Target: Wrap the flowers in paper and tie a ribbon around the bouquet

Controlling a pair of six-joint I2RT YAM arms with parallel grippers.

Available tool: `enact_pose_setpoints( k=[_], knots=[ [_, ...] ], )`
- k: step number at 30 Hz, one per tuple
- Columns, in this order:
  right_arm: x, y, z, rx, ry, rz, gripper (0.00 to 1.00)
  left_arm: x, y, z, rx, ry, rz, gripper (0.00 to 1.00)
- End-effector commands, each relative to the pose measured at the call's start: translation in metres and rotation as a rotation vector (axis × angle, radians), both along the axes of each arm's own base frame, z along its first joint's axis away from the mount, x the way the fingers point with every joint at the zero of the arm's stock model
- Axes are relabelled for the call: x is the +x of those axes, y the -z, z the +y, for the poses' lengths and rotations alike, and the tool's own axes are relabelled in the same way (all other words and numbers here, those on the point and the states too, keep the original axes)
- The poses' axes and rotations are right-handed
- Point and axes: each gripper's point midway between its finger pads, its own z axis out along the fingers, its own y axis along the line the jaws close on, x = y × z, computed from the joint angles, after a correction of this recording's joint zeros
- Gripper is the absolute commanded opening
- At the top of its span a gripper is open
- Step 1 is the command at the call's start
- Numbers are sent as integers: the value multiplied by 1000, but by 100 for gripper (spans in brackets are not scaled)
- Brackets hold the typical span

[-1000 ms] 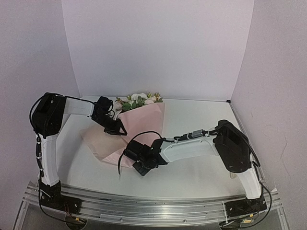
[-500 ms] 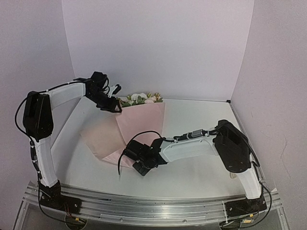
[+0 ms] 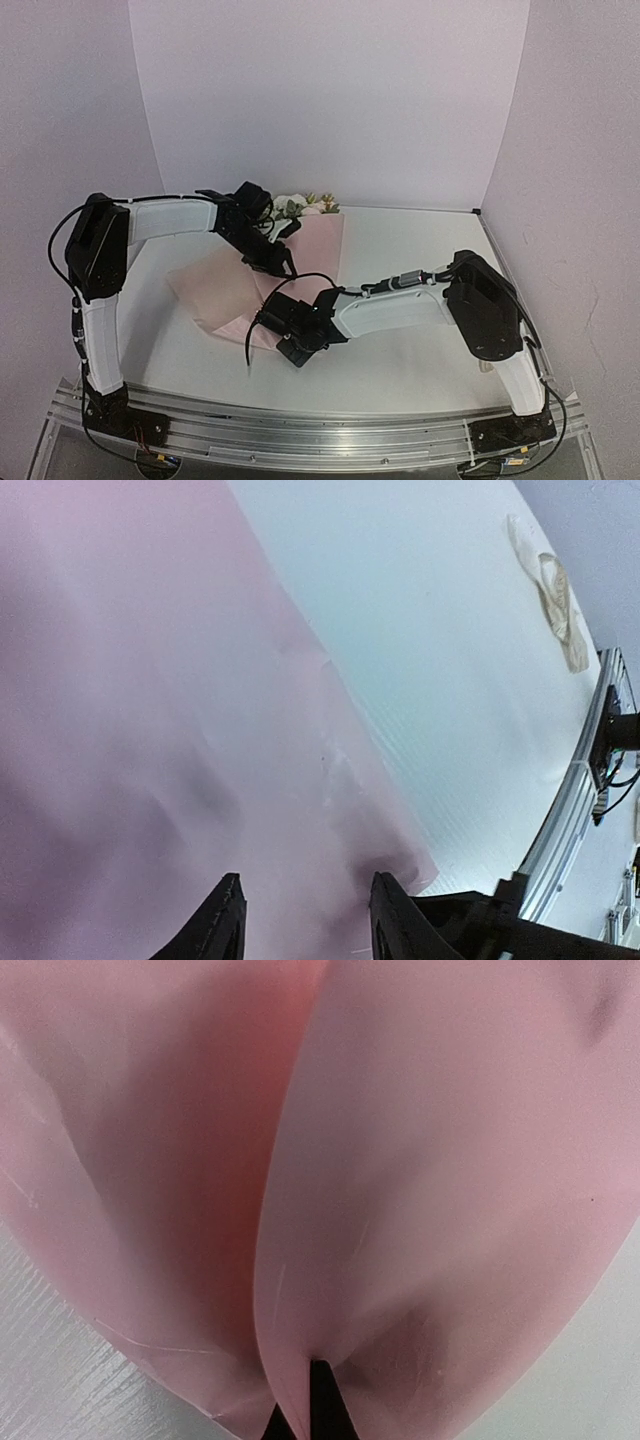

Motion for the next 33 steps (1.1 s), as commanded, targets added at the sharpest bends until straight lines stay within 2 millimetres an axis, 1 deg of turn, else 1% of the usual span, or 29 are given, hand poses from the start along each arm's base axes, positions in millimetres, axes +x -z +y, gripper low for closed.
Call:
enact_pose_setpoints(
  k=[1,2,3,5,6,8,10,11,13,15,16,18,19,21,22,24,25,26,27,28,30,31,32,33],
  knots=[
    [-22,49,-23,-135,-29,112,0,-7,58,5,71,-17,56,43],
    [-22,49,-23,-136,-31,112,0,-9,81,10,109,-14,85,42],
    [-22,49,-22,-134,-31,111,1,-14,98,12,128,-11,118,42],
    [-21,47,-20,-128,-30,108,3,-22,121,14,141,-8,155,41],
    [-20,46,-19,-124,-28,106,4,-22,125,13,131,-7,148,41],
    [-19,40,-16,-109,-23,98,14,-19,131,14,140,-5,115,41],
    [-17,29,-10,-86,-24,84,31,-16,133,15,151,3,87,41],
    [-16,21,-6,-68,-26,76,37,-15,133,15,152,7,77,41],
    [-16,1,3,-19,-31,65,47,-15,132,15,147,15,67,41],
    [-20,-24,12,46,-42,63,52,-16,131,15,141,17,67,41],
    [-22,-40,18,88,-54,60,54,-17,131,15,140,18,68,41],
    [-34,-77,30,210,-99,86,56,-20,131,15,133,41,58,41],
    [-43,-92,35,274,-134,116,57,-22,130,15,129,46,58,41],
    [-66,-132,41,434,-233,177,58,-23,126,14,120,53,49,41],
    [-77,-149,41,508,-290,219,59,-23,124,15,118,55,44,41],
    [-84,-173,33,646,-324,304,60,-25,120,15,112,60,37,42],
    [-80,-180,26,727,-315,374,60,-27,119,16,107,63,35,42],
    [-66,-179,13,806,-277,431,59,-29,117,16,104,67,32,43],
    [-52,-186,9,906,-253,452,57,-30,116,16,101,71,30,43],
    [-25,-179,0,969,-179,434,52,-31,115,16,96,75,30,44],
    [34,-157,-18,1061,-33,376,31,-33,116,15,94,78,35,45],
    [60,-146,-21,1080,25,373,25,-33,117,15,94,78,39,45],
    [82,-138,-18,1096,56,381,22,-33,117,15,93,79,39,45],
    [97,-131,-11,1104,56,390,19,-33,117,15,91,80,40,46]
  ],
)
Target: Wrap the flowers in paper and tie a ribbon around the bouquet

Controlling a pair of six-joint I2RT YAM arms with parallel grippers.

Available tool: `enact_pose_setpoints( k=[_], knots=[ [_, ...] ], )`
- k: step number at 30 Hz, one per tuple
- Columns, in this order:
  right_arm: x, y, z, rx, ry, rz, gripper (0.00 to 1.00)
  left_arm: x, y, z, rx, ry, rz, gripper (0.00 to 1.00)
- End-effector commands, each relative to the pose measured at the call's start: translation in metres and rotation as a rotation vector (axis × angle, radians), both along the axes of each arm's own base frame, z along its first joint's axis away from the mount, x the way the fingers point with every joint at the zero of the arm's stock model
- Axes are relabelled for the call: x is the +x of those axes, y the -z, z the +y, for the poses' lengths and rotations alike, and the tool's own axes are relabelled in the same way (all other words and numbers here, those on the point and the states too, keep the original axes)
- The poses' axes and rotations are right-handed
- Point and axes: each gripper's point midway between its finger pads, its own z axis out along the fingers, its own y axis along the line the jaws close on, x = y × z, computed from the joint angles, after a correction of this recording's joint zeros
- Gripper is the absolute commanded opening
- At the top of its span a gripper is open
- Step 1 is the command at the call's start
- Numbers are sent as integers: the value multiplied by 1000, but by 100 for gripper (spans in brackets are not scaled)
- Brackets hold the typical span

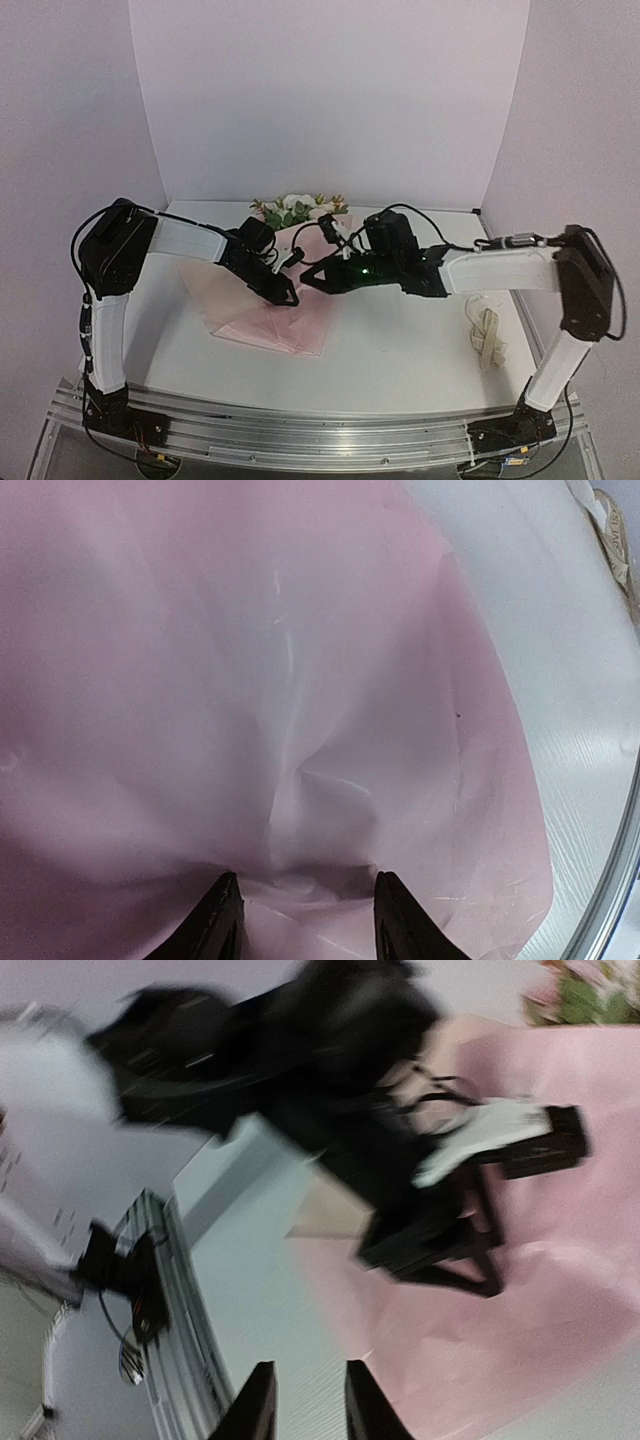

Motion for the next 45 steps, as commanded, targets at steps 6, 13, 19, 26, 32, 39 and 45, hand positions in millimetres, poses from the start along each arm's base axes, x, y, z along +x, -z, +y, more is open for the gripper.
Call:
enact_pose_setpoints(
  k=[6,13,19,26,32,39,45],
  knots=[
    [142,91,9,223,169,253,6,-21,21,15,79,19,69,47],
    [209,147,-52,241,539,401,0,-28,41,24,131,35,86,46],
    [257,174,-87,296,799,487,0,-37,59,36,181,66,89,46],
    [302,201,-119,275,1024,558,0,-37,62,37,186,88,73,47],
    [342,194,-139,269,1144,519,0,-38,66,38,185,87,79,48],
    [378,188,-141,241,1171,482,5,-35,66,40,177,66,80,48],
    [350,118,-121,130,845,325,67,-27,62,40,170,52,58,48]
  ],
)
